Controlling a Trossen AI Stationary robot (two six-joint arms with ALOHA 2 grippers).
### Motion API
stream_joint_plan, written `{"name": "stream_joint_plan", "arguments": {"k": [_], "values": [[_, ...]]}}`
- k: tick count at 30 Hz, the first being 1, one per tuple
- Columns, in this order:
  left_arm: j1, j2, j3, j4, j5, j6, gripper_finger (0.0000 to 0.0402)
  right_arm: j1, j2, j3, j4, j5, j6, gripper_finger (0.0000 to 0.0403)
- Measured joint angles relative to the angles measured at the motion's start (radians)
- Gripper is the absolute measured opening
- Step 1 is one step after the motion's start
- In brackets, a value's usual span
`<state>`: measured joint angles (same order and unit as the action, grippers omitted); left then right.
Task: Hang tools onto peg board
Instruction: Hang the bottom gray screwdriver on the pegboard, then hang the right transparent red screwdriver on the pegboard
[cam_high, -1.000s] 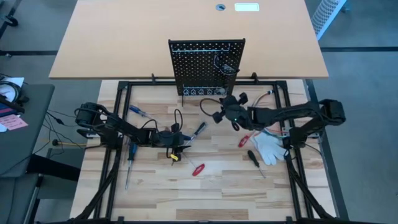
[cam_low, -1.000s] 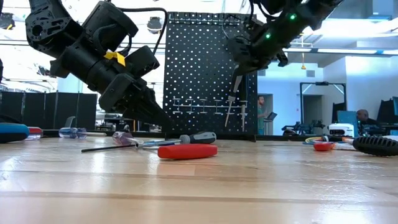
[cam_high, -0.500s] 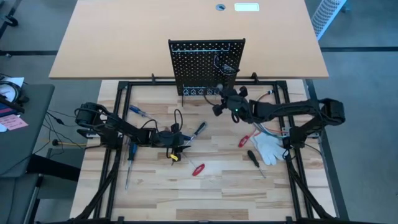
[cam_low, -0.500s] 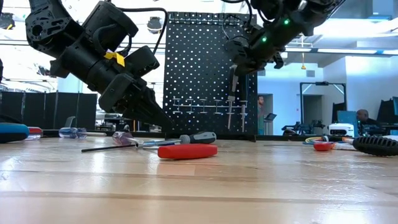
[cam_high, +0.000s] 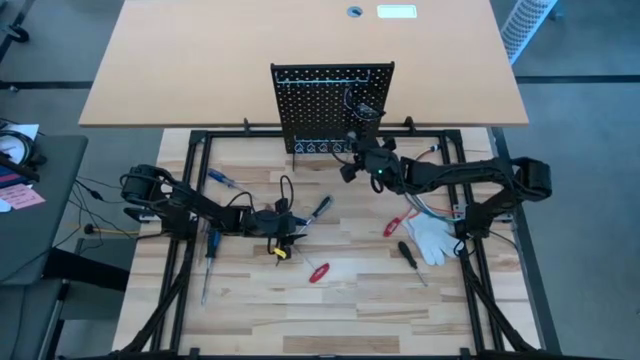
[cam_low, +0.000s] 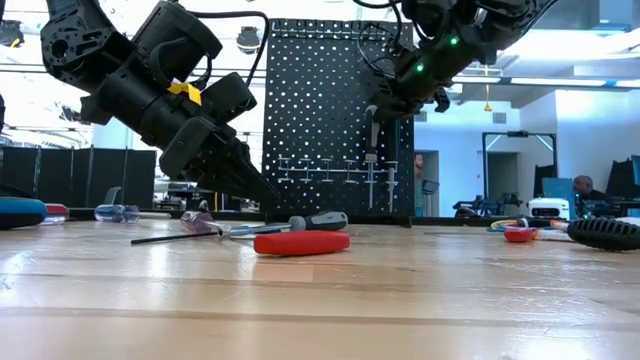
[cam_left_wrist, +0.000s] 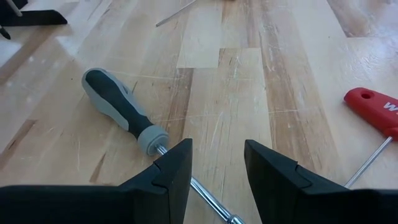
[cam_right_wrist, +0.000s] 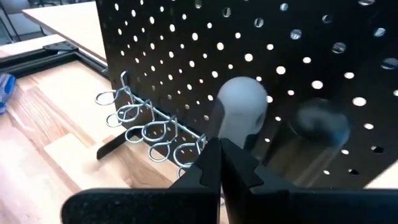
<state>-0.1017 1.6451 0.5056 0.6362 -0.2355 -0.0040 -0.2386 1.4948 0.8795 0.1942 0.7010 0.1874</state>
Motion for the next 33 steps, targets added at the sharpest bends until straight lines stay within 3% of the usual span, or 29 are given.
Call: {"name": "stream_joint_plan", "arguments": {"k": [18,28,33], "values": [[0.0,0.0,0.0,-0.001,0.0,0.0,0.0141,-0.007,-0.001,0.0,0.048,0.015,-0.066,0.0007],[0.0,0.0,0.0,-0.024,0.0,0.0,0.0141,0.201,-0.004,0.0,0.008,0.008,-0.106,0.0007],[-0.003,0.0,0.0,-0.024,0.0,-0.001,0.0141,0.332,-0.073,0.0,-0.212,0.007,0.009,0.0008]]}}
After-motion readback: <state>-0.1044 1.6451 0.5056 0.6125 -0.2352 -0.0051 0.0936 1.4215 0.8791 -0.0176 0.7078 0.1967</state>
